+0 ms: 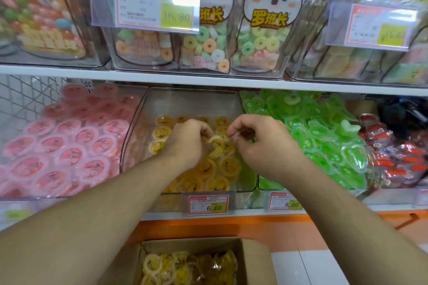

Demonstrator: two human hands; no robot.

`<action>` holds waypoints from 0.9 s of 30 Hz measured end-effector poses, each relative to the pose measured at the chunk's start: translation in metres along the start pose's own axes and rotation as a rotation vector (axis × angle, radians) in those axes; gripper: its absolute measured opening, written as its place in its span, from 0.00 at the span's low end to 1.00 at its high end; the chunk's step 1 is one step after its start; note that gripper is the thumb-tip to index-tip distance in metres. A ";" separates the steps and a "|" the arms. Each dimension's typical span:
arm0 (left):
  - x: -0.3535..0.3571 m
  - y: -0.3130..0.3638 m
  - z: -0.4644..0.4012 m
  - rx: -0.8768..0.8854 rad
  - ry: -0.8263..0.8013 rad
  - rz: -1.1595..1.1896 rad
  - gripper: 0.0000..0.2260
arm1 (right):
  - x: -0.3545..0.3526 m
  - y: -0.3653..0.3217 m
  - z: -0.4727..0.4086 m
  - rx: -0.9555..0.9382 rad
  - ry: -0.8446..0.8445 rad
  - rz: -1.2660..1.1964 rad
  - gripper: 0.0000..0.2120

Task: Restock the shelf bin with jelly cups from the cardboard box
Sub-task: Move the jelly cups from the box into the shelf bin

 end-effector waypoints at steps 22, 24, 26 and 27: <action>-0.120 -0.049 0.076 0.196 0.089 -0.456 0.28 | 0.080 -0.040 -0.017 0.020 -0.018 -0.009 0.25; -0.114 -0.071 0.079 0.157 -0.025 -0.520 0.37 | 0.101 -0.041 -0.040 0.043 -0.029 -0.003 0.24; -0.112 -0.082 0.081 0.143 -0.068 -0.509 0.40 | 0.120 -0.044 -0.064 0.055 -0.023 0.025 0.23; -0.112 -0.084 0.080 0.147 -0.068 -0.506 0.40 | 0.128 -0.045 -0.077 0.055 -0.005 0.020 0.21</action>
Point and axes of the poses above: each hand's wrist, its own z-axis away from the middle knuckle, its own x-axis out of the palm, y = z × x, the point moved 6 cm from there along -z, towards the middle knuckle, and after that the axes turned 10 degrees about x, right-handed, at the moved point
